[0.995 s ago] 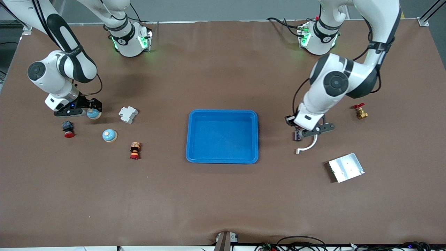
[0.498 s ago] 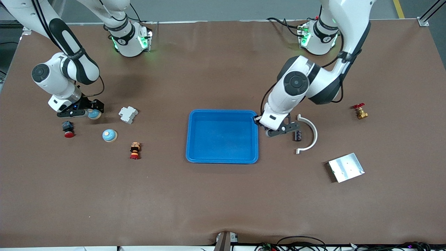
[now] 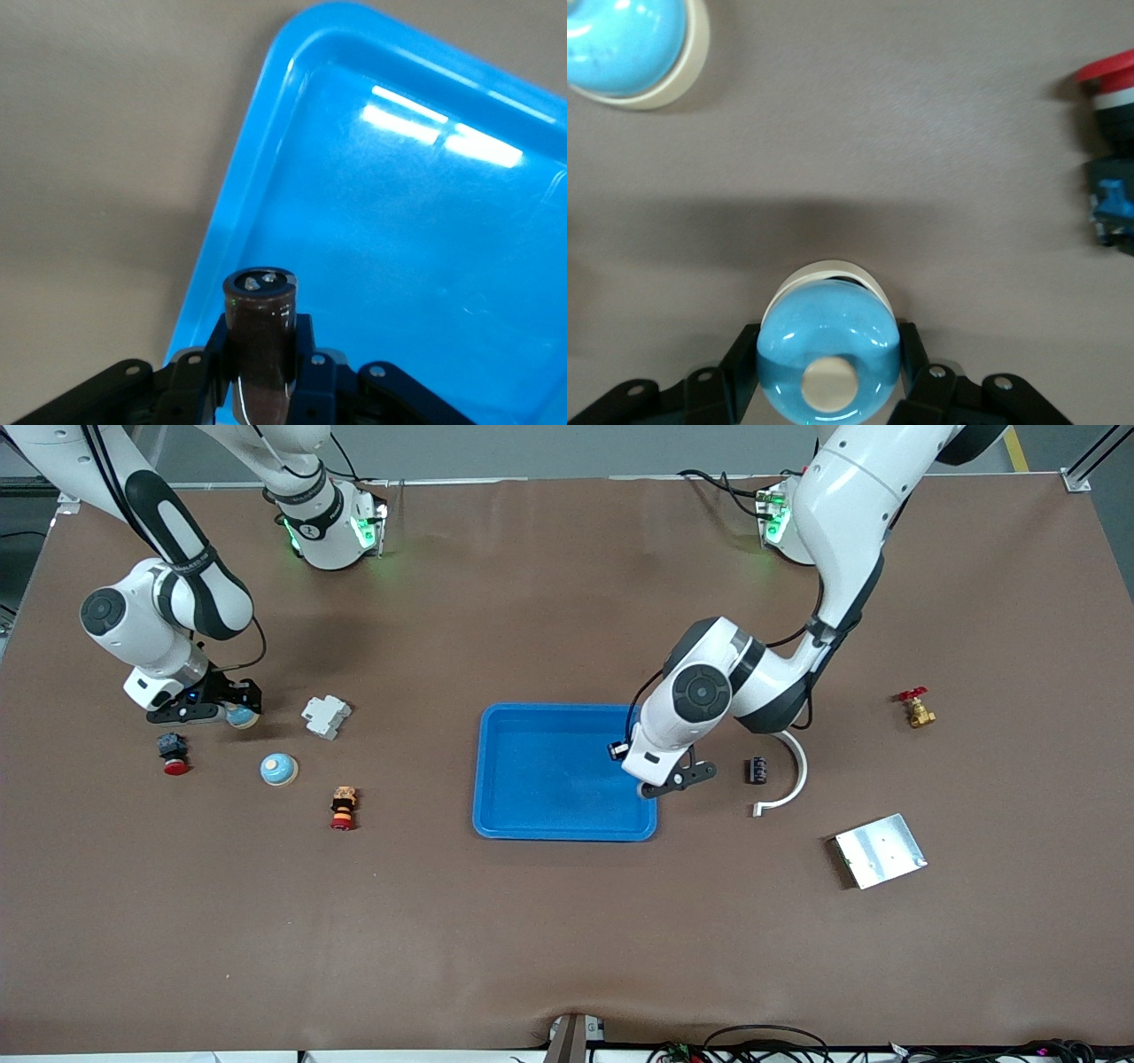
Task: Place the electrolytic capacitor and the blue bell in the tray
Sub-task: 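Carry the capacitor over the tray while the right gripper lifts the bell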
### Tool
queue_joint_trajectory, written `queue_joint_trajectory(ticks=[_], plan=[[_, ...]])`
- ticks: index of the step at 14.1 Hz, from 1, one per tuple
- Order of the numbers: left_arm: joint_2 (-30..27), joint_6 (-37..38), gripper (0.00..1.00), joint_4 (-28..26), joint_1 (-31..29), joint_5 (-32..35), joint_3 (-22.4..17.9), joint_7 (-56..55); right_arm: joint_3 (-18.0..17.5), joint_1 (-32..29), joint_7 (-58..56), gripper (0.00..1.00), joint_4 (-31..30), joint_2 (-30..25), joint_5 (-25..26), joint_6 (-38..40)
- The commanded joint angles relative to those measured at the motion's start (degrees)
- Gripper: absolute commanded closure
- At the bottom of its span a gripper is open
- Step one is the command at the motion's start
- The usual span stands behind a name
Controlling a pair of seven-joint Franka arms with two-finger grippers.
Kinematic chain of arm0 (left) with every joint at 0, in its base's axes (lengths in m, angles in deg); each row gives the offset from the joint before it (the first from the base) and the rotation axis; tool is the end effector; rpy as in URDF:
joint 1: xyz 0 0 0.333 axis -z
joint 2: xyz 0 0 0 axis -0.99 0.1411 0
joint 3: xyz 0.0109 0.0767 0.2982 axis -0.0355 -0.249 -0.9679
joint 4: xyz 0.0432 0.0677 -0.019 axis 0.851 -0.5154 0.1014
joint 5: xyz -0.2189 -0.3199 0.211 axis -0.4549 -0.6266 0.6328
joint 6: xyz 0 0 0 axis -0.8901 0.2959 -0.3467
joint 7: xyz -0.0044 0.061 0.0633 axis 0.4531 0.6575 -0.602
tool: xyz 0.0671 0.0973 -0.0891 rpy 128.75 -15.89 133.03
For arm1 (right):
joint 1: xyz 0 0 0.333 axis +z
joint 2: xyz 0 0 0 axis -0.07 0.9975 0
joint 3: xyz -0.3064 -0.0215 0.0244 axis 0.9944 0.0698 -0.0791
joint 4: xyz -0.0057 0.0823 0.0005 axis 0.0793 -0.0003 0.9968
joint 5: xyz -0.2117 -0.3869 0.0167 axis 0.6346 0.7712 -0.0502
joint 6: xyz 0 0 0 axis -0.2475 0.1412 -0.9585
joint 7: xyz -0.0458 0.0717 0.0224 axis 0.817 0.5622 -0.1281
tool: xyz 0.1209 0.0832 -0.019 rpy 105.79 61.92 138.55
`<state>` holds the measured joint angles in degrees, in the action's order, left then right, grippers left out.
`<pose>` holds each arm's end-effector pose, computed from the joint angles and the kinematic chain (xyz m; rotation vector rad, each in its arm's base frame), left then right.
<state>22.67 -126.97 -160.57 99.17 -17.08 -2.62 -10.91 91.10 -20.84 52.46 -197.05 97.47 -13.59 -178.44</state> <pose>0.5603 -0.4281 0.1598 2.9811 0.5023 -0.2520 0.4168 -0.1392 0.0791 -3.1333 -0.1709 0.0188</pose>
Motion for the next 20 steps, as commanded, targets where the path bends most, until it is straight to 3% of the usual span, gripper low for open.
queue_joint_trajectory(ticks=[1,7,11,16,20], plan=[[2.4,0.9,0.86,3.4,2.0,0.9,-0.9,-2.4,-0.6,2.9,5.3,1.00,0.0,-7.0,0.3,8.5],[4.8,0.9,0.86,5.6,3.5,0.7,-1.0,-10.7,-0.7,15.3,27.0,1.00,4.0,-21.0,0.2,29.5],[6.0,0.9,0.86,5.6,4.5,0.9,-1.3,-22.3,-0.7,27.4,47.2,1.00,6.6,-24.5,0.2,33.5],[6.9,1.0,0.86,5.1,4.6,1.0,-1.4,-30.3,-0.7,41.8,69.6,1.00,12.4,-22.6,0.0,33.9],[7.9,1.2,0.86,4.9,4.6,1.0,-1.5,-31.1,-0.6,51.3,85.9,1.00,22.9,-11.7,0.1,34.1]])
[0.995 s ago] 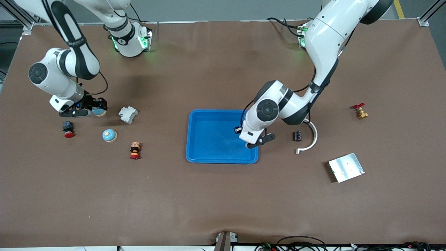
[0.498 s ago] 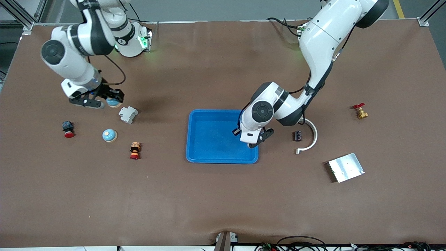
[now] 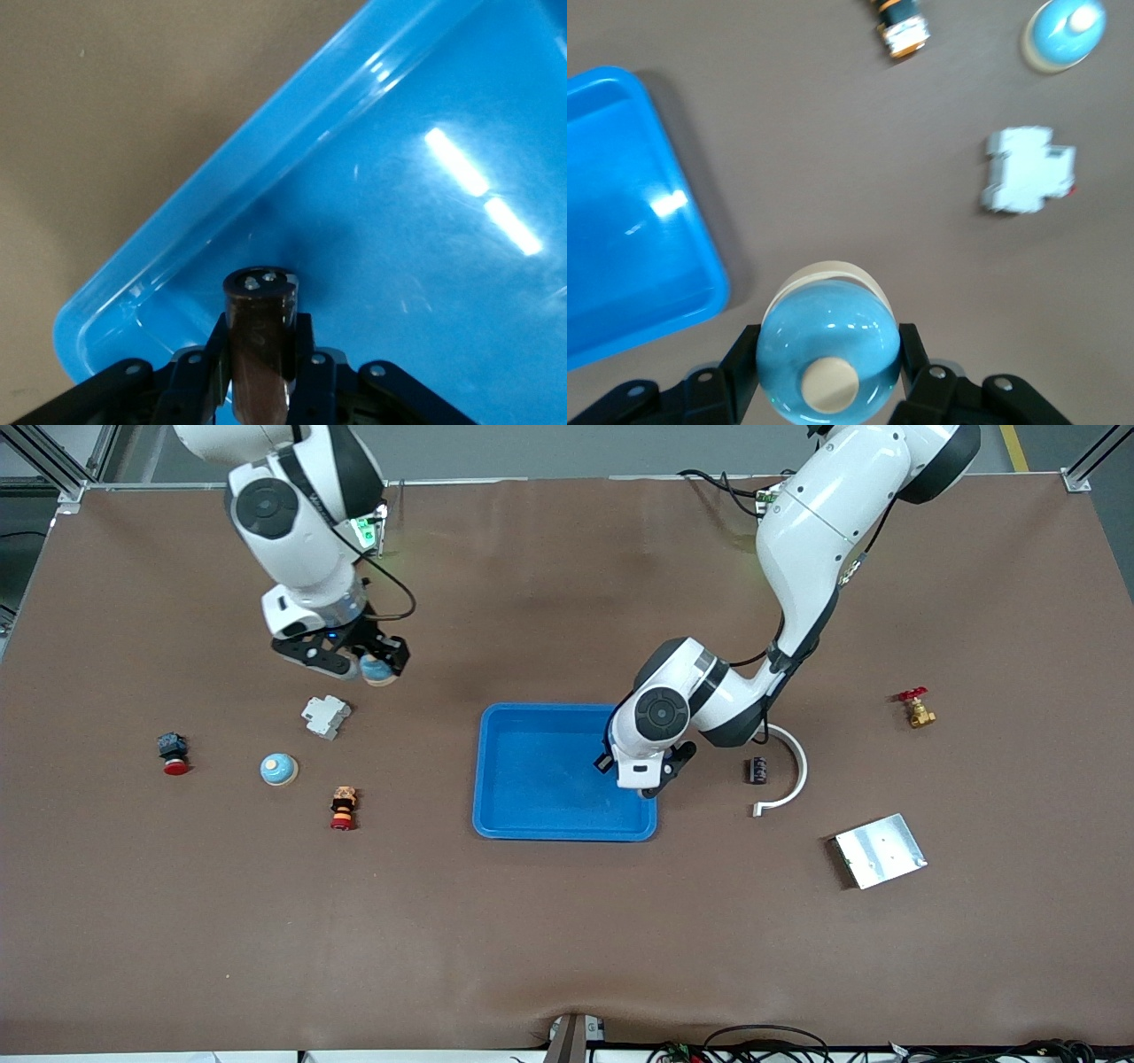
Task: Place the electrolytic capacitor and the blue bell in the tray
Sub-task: 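Release the capacitor into the tray while the right gripper carries the bell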
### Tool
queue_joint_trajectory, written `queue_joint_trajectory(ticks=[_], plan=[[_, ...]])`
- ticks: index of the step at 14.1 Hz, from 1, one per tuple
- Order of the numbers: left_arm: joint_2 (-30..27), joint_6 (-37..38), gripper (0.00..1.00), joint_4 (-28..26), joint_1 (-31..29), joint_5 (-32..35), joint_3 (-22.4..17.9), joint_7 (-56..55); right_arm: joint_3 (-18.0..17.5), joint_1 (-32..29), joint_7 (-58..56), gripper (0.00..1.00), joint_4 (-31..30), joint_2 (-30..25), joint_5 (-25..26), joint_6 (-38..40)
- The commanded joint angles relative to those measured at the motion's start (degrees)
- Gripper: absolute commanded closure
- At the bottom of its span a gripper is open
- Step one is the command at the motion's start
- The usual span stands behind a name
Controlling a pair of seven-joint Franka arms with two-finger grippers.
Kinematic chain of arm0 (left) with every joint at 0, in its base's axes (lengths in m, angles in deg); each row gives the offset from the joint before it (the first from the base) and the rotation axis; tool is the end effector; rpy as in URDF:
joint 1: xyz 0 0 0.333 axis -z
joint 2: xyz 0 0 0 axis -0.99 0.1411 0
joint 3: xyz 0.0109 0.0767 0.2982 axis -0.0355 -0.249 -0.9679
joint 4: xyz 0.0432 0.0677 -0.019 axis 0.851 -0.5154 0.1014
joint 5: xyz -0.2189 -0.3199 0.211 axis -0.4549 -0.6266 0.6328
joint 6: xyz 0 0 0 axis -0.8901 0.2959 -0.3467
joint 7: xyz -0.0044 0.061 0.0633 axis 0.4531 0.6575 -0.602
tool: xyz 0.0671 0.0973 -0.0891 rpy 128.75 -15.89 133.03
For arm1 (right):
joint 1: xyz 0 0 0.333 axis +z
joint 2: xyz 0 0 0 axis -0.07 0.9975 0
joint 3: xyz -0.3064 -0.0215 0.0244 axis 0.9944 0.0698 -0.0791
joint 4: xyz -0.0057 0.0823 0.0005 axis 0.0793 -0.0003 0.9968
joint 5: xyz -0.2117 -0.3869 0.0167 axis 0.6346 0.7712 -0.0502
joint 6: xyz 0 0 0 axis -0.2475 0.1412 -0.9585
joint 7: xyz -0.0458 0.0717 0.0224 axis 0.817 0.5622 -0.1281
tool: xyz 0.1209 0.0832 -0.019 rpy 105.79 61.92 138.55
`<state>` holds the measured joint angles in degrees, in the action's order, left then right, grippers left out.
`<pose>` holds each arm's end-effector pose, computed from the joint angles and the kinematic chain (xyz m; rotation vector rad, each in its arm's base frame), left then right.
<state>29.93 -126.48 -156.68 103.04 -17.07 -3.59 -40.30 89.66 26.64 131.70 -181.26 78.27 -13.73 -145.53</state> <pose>0.5375 -0.4566 0.1018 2.8530 1.2261 -0.3807 0.4543 0.2704 0.3039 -3.0486 0.6460 -0.0138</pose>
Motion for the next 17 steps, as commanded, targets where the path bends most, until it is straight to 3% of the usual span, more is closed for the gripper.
queue_joint_trajectory(ticks=[1,3,8,11,17], plan=[[0.7,0.7,0.84,0.9,0.7,1.1,-0.5,-1.7,0.9,5.5,9.9,1.00,10.2,10.6,0.2,1.1],[0.8,0.7,0.70,0.9,0.7,3.2,-0.4,-1.6,0.9,8.0,15.1,1.00,15.0,15.7,0.3,0.5],[0.7,0.7,0.00,1.0,0.7,4.0,-0.4,-1.5,0.9,11.5,23.1,1.00,23.1,26.1,0.2,-3.0],[-0.2,0.8,0.00,1.2,-0.1,3.5,-0.2,-1.6,0.9,12.8,26.1,1.00,23.9,30.6,0.2,-8.7],[-4.8,1.0,0.00,1.7,-3.3,3.4,0.2,-1.0,0.9,13.1,25.5,1.00,31.0,38.9,0.2,-8.0]])
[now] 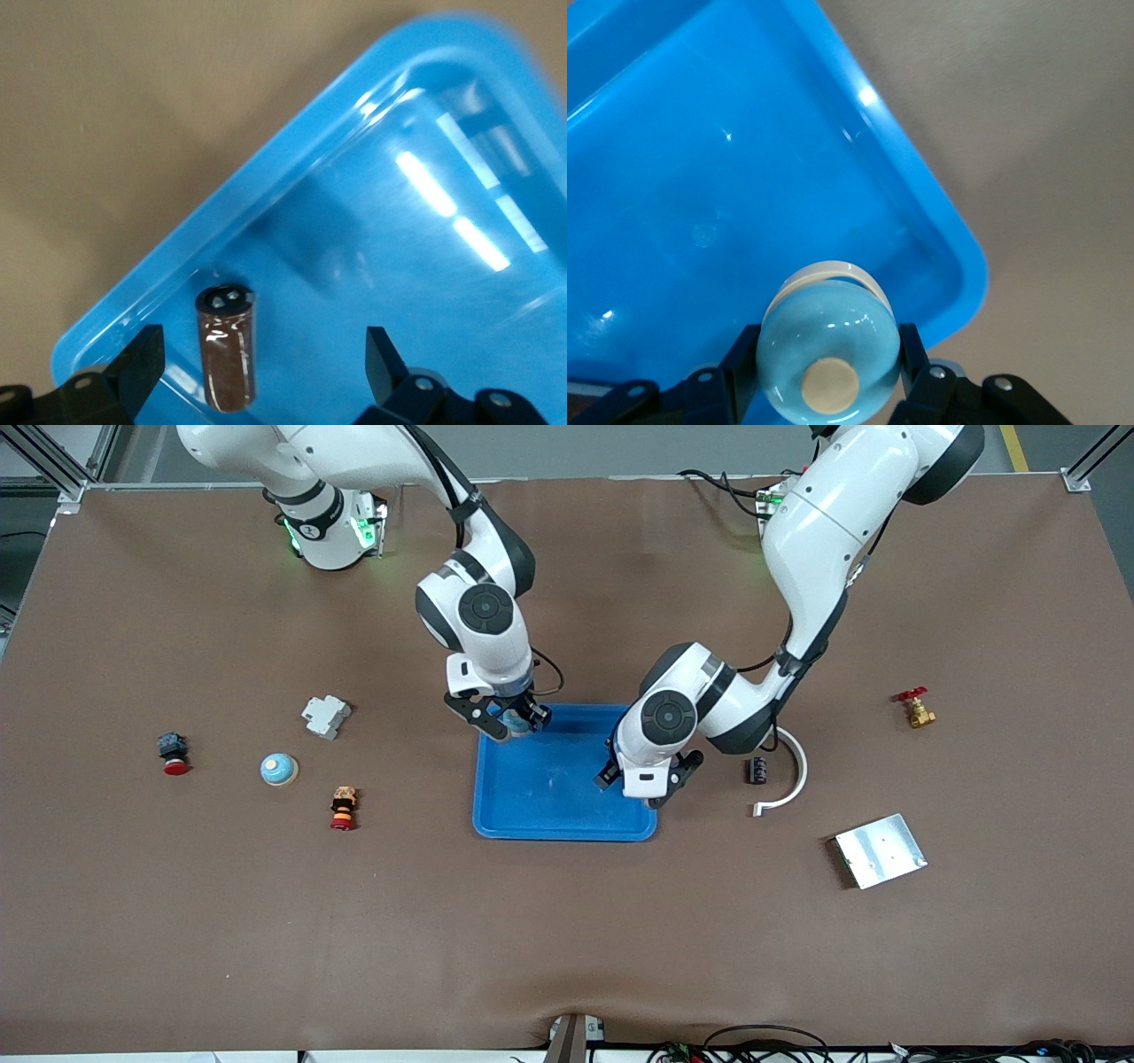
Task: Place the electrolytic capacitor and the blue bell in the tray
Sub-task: 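Release the capacitor into the tray while the right gripper carries the bell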
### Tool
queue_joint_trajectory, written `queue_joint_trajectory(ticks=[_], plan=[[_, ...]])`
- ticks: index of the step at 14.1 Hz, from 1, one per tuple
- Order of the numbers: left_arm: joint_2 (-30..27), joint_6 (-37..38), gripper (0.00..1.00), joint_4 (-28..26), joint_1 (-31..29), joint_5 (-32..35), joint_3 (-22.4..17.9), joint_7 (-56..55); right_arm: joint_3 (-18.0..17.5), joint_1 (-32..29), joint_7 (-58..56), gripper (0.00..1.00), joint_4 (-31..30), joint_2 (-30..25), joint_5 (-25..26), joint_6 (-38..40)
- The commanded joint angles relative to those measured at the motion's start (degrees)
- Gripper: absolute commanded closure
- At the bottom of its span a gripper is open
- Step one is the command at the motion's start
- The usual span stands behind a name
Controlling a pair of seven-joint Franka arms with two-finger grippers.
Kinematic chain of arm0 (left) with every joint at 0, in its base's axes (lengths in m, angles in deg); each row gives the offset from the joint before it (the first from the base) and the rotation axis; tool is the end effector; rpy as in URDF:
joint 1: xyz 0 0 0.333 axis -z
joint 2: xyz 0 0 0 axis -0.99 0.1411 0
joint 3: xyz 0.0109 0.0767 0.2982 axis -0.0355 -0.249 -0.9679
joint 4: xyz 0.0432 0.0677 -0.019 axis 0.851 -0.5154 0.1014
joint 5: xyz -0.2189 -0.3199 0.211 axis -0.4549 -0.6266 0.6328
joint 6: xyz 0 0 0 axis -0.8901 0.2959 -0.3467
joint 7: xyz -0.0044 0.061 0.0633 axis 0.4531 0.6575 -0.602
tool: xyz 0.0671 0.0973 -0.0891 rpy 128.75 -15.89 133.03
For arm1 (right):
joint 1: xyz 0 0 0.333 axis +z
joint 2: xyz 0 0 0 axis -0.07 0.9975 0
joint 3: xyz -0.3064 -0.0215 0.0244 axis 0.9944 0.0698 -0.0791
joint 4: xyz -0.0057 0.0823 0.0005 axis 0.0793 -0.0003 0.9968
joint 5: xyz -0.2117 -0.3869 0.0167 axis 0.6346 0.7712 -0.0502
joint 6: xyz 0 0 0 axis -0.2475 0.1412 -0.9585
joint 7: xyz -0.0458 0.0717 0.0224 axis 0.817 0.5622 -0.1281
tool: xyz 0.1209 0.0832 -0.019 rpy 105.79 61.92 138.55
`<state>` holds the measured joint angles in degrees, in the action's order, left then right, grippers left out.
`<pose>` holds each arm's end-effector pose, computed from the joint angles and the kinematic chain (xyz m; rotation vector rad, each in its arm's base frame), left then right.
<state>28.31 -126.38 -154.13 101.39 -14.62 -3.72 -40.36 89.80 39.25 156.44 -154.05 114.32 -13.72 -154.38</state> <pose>0.5752 -0.4455 0.1393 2.8188 1.2237 -0.2625 0.4894 0.4591 0.1598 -2.9612 0.9701 -0.0046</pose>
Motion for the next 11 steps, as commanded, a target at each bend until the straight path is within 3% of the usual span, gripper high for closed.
queue_joint_trajectory(ticks=[1,5,11], plan=[[-4.3,1.9,0.00,-0.9,-2.1,0.8,0.4,-0.5,0.7,0.2,0.5,1.00,4.4,3.7,0.2,0.8],[-6.7,7.0,0.00,-1.3,-4.2,1.1,0.4,13.0,0.7,-0.1,0.4,1.00,6.6,7.3,0.2,0.1],[-10.3,7.6,0.00,-5.4,-8.0,3.3,-0.1,32.4,0.7,-0.6,0.4,1.00,7.0,9.4,0.1,-1.3]])
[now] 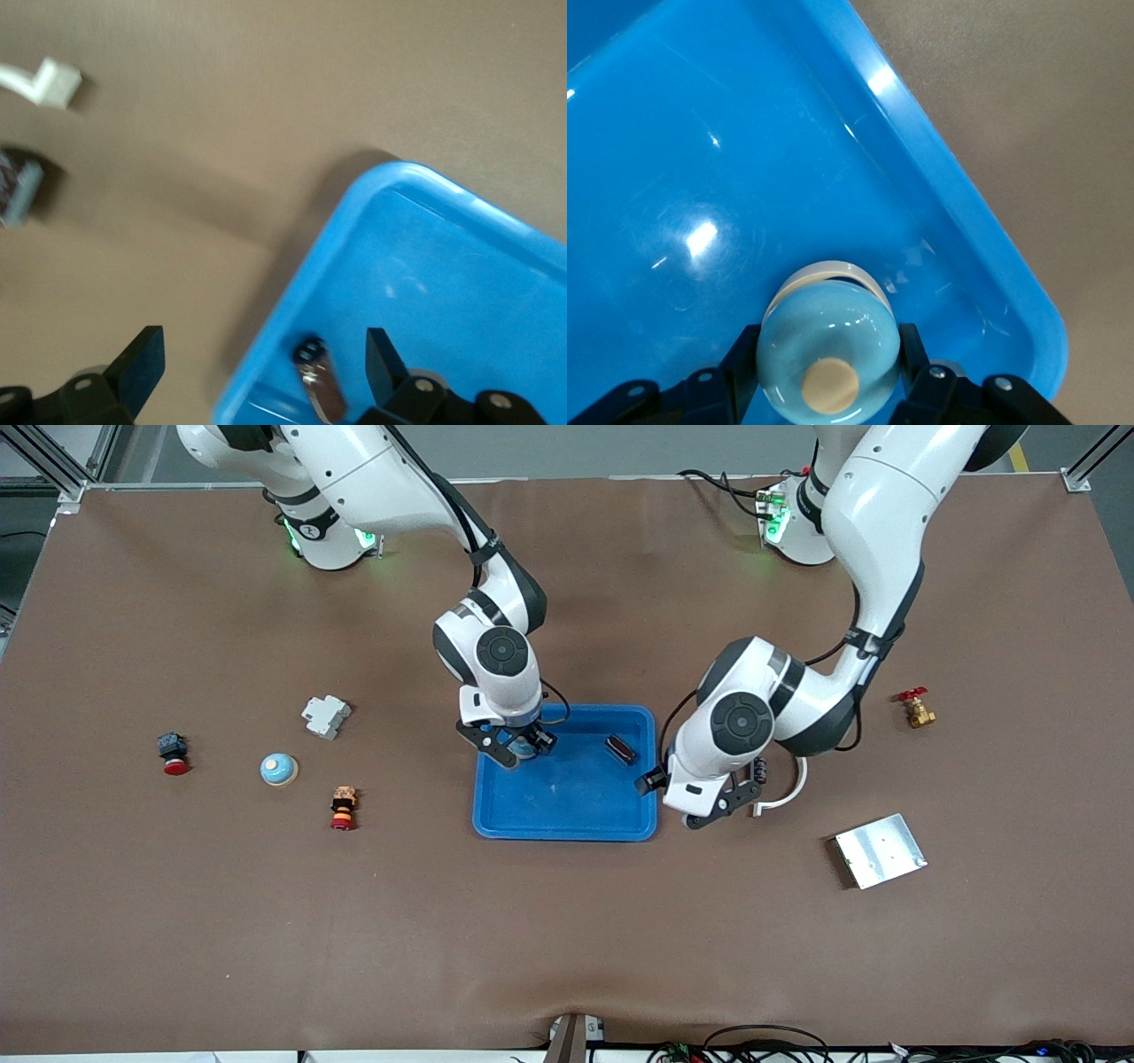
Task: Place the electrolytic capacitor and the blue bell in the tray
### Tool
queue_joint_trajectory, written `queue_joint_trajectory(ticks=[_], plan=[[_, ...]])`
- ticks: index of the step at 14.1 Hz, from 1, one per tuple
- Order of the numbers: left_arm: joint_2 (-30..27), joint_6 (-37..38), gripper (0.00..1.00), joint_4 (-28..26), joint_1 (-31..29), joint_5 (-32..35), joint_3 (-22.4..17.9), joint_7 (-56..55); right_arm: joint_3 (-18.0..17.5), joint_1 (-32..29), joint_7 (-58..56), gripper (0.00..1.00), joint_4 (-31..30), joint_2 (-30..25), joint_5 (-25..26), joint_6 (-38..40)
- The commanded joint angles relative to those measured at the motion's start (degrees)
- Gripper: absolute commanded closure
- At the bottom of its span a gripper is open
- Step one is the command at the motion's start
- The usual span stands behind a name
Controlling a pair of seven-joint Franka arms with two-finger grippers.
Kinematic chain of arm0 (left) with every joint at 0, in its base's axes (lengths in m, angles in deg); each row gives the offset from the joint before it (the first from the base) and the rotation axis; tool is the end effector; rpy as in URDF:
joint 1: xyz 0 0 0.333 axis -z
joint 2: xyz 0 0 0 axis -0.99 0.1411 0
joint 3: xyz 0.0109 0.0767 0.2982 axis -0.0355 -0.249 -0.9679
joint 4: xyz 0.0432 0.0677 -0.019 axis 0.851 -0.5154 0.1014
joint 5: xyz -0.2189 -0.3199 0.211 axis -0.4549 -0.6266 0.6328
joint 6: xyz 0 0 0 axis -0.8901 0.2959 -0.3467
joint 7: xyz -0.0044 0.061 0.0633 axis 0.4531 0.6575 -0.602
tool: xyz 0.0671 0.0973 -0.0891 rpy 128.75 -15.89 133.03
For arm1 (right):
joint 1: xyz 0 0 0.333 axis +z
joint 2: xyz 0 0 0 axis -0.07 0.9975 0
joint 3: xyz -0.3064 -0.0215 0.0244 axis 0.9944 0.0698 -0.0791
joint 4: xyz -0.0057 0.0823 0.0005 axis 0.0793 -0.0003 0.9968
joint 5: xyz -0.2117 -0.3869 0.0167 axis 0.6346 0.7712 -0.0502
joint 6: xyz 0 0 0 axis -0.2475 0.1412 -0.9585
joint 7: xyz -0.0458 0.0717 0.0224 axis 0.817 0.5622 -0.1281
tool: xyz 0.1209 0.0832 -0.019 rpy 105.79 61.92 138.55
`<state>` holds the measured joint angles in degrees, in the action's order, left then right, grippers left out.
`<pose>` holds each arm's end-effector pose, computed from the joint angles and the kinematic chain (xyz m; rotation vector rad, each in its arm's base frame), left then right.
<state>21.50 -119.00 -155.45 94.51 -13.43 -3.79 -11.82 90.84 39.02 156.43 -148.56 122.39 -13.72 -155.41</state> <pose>0.6186 -0.3649 0.1999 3.0298 0.6287 -0.2084 0.5100 0.4576 0.1083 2.9728 -1.0046 0.0000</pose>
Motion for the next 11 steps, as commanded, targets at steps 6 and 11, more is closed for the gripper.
queue_joint_trajectory(ticks=[6,11], plan=[[-8.0,-0.7,0.00,-12.5,-6.3,4.5,0.2,18.5,-0.3,-0.1,1.1,1.00,3.0,3.2,0.1,-0.3],[-9.6,-7.4,0.00,-19.1,-8.8,4.6,0.2,29.2,-0.2,0.3,-0.2,0.00,3.4,2.7,1.2,1.2]])
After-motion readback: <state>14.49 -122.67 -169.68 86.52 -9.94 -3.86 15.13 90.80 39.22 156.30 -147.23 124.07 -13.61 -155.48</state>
